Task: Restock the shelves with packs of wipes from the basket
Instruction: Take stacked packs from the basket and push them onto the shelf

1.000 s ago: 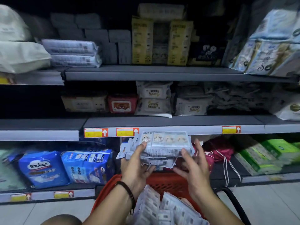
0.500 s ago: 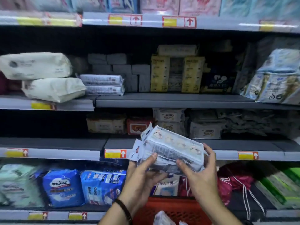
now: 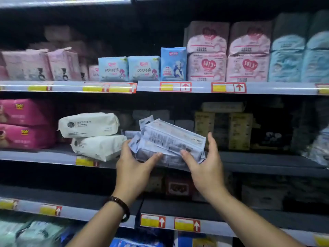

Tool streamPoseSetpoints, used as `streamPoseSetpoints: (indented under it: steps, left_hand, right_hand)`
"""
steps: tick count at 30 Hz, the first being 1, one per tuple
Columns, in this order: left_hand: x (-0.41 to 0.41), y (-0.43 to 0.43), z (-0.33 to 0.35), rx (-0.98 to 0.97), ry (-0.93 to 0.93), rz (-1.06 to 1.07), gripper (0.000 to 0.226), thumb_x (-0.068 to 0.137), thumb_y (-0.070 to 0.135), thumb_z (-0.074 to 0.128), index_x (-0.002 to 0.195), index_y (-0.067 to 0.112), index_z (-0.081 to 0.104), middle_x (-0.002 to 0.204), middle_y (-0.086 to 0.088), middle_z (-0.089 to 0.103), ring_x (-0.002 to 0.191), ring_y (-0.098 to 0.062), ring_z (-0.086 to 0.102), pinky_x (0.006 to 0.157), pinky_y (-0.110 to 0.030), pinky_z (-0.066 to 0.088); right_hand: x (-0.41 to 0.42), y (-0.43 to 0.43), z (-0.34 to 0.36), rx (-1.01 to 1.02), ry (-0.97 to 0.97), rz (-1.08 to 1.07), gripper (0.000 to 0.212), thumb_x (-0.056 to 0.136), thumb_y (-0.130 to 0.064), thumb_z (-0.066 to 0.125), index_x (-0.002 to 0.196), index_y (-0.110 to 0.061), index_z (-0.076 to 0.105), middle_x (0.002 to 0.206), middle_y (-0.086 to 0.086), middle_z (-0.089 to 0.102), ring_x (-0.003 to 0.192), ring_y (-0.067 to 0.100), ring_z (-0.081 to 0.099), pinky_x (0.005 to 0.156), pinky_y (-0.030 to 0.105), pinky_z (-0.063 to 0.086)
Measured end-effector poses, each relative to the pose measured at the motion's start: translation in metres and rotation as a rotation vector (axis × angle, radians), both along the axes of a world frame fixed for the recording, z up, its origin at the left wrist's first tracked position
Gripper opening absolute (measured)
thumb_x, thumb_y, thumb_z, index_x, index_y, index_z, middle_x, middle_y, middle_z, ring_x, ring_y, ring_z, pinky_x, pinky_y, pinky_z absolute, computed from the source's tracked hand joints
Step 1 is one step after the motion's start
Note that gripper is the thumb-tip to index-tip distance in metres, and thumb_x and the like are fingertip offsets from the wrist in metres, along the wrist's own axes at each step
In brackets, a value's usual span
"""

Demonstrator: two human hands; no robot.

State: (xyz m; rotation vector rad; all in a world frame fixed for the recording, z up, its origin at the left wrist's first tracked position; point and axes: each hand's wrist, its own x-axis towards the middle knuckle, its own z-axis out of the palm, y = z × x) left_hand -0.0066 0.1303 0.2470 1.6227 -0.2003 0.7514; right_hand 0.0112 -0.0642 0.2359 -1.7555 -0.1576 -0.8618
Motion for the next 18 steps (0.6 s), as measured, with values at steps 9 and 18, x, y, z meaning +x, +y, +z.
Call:
streamPoseSetpoints:
  steps: [9, 18]
  left_hand:
    - [0.097, 0.053, 0.075, 0.234, -0.007, 0.313, 0.056, 0.077, 0.046, 0.089, 0.123, 0.023, 0.066, 0.113, 0.005, 0.075, 0.105, -0.018, 0.072, 0.095, -0.033, 0.057]
    - [0.135, 0.047, 0.049, 0.819, 0.056, 0.483, 0.041, 0.104, 0.033, 0.057, 0.142, 0.023, 0.048, 0.15, -0.008, 0.042, 0.111, -0.04, 0.065, 0.086, -0.05, 0.056]
  right_hand:
    - [0.101, 0.063, 0.093, -0.157, -0.007, -0.057, 0.077, 0.076, -0.057, 0.086, 0.139, -0.028, 0.053, 0.125, 0.001, 0.062, 0.117, 0.021, 0.06, 0.101, 0.043, 0.055]
    - [0.137, 0.087, 0.093, -0.238, 0.179, -0.063, 0.053, 0.086, -0.055, 0.08, 0.108, -0.02, 0.046, 0.112, 0.003, 0.045, 0.101, 0.02, 0.047, 0.085, 0.032, 0.042]
